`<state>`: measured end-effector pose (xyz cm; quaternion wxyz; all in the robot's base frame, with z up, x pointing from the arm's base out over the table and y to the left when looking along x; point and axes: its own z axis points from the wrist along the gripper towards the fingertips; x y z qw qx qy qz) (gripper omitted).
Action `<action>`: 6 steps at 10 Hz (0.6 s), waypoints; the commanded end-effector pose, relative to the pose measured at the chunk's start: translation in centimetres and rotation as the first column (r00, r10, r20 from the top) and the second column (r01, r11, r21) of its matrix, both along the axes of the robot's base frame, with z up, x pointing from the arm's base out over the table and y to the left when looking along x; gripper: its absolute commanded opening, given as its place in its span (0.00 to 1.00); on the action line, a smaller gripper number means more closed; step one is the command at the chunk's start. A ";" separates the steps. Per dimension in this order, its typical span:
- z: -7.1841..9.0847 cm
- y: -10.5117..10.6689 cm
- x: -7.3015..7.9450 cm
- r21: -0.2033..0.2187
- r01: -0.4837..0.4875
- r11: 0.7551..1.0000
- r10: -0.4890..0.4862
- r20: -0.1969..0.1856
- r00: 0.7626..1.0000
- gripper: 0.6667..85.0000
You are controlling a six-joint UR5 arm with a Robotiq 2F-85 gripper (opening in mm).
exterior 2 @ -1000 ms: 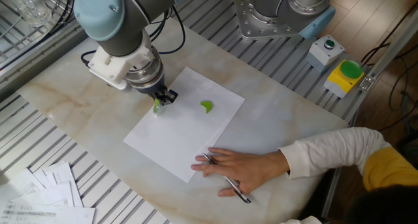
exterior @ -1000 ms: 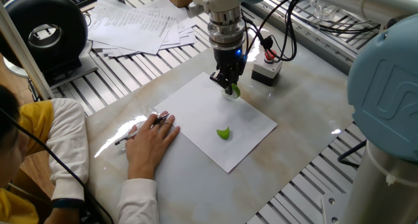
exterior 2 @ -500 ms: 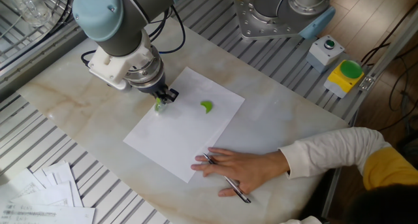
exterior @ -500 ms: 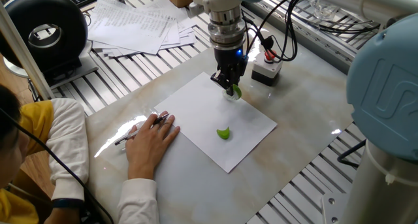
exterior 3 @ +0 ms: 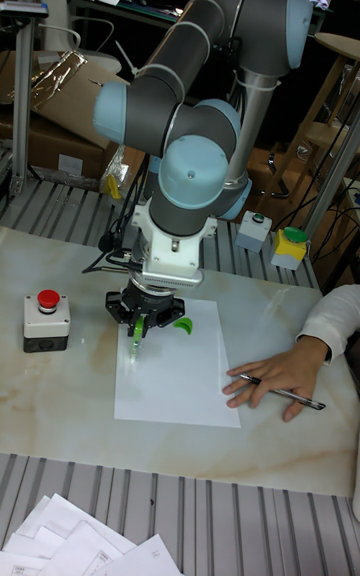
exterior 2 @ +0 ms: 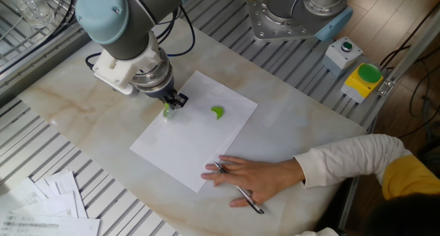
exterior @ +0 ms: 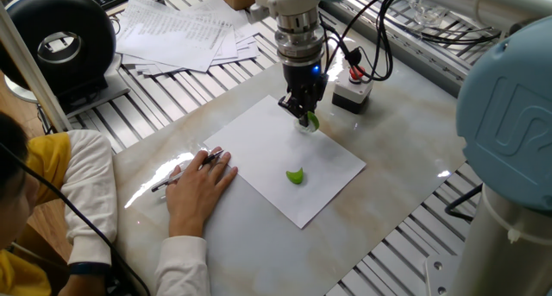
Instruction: Use the correction tape on paper
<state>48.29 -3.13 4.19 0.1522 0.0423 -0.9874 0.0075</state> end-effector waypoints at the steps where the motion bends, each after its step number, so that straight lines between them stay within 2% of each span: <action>1: 0.2 0.2 -0.4 0.006 0.014 1.000 -0.014 -0.018 1.000 0.00; 6: 0.4 0.3 -1.0 0.003 0.029 1.000 -0.029 -0.046 0.999 0.00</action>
